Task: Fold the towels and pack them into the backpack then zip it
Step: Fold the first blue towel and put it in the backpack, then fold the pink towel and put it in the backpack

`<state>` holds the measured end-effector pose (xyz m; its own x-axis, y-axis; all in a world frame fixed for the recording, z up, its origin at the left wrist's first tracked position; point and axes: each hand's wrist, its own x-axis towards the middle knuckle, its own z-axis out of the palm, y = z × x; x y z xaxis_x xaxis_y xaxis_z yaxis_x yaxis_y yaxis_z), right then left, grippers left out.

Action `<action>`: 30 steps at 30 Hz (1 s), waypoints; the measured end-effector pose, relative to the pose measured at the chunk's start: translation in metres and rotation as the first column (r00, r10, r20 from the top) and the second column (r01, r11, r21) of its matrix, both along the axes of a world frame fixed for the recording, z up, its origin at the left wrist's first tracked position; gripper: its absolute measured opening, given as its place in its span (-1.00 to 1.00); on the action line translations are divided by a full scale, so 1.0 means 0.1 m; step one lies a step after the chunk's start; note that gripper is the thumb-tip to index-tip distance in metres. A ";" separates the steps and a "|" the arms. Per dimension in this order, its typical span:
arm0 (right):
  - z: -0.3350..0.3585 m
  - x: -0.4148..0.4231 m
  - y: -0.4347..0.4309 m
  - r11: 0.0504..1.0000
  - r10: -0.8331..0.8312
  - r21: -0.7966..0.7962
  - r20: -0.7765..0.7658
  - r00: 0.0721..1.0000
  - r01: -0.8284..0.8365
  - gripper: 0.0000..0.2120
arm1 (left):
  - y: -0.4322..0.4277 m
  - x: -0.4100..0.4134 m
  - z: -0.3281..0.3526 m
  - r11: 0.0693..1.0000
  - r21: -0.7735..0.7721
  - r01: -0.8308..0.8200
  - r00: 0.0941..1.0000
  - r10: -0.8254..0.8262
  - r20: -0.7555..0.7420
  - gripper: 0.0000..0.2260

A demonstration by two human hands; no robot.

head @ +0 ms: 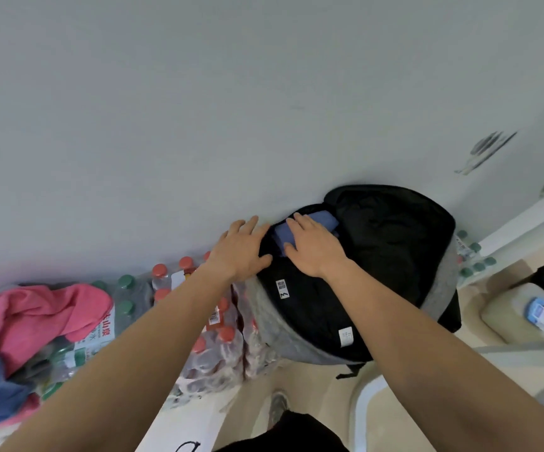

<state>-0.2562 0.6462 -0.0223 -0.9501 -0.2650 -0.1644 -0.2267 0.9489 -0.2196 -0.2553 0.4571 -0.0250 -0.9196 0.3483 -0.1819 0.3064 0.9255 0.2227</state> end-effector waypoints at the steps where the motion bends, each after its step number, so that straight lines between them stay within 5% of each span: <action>1: 0.06 0.05 -0.14 1.000 0.017 0.001 -0.022 1.000 -0.017 -0.42 | -0.14 0.06 0.04 0.999 0.030 -0.027 1.000 0.027 0.004 -0.35; 16: 0.03 1.07 -3.08 0.975 0.211 -0.068 -0.014 0.977 -0.211 -0.52 | -3.12 1.39 0.06 0.967 -0.043 -0.253 0.967 0.253 0.008 -0.51; 25: -0.05 1.26 -4.11 0.892 0.445 -0.050 -0.065 0.893 -0.448 -0.41 | -4.11 1.84 -0.05 0.872 0.017 -0.490 0.830 0.472 -0.297 -0.78; 30: -0.10 1.26 -4.51 0.850 0.524 -0.029 -0.066 0.849 -0.526 -0.39 | -4.44 1.99 -0.18 0.841 0.079 -0.536 0.821 0.541 -0.184 -0.71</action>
<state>-0.1304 0.1949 -0.0322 -0.6740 -0.7328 -0.0933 -0.7011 0.6743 -0.2319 -0.0566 0.0131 -0.0434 -0.9774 -0.2105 0.0182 -0.2004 0.9510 0.2353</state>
